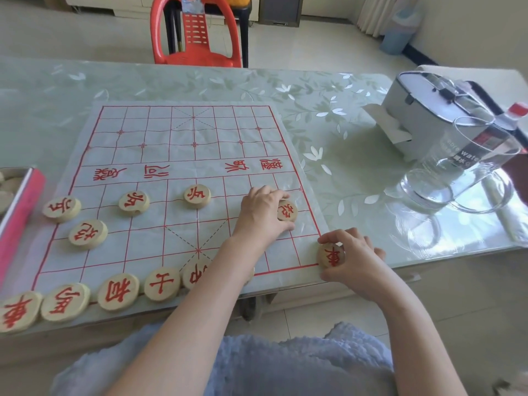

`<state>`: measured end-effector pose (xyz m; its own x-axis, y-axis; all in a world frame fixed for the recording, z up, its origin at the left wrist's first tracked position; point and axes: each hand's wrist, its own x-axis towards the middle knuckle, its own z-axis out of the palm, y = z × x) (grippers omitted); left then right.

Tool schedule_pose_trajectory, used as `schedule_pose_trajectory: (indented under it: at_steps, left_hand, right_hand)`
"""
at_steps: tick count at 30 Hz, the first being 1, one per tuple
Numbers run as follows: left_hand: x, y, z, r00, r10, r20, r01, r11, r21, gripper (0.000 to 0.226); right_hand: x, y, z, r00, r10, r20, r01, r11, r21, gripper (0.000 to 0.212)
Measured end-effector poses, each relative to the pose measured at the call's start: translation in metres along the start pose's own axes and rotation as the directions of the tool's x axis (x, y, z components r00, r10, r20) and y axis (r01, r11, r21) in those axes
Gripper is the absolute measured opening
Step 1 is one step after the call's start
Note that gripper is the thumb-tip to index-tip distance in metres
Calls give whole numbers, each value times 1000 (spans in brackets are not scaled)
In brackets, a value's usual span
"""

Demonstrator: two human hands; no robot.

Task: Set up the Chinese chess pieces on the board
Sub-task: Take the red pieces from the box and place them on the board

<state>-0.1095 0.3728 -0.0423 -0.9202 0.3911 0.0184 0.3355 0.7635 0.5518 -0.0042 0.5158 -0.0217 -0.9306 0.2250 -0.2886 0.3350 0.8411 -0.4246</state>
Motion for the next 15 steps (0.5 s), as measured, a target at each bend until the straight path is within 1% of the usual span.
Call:
schedule_pose_trajectory:
  at_steps: [3, 7, 11, 13, 15]
  left_hand:
    - [-3, -2, -9, 1000, -11, -27, 10, 1000, -25, 63]
    - [-8, -10, -31, 994, -28, -102, 19, 995, -97, 51]
    - [-21, -28, -64, 982, -69, -173, 40, 985, -166, 40]
    - [-28, -41, -80, 981, -95, -170, 59, 977, -204, 37]
    - [-37, -55, -95, 981, -127, -147, 89, 966, -242, 34]
  right_hand:
    - [-2, -3, -2, 1000, -6, -14, 6, 1000, 3, 57]
    - [-4, -16, -4, 994, -39, -105, 54, 987, 151, 55]
    - [-2, -47, 6, 972, -147, -181, 187, 956, 227, 43]
    - [2, -65, 11, 957, -208, -202, 253, 939, 232, 39]
    - [4, -82, 16, 948, -238, -212, 287, 926, 243, 38]
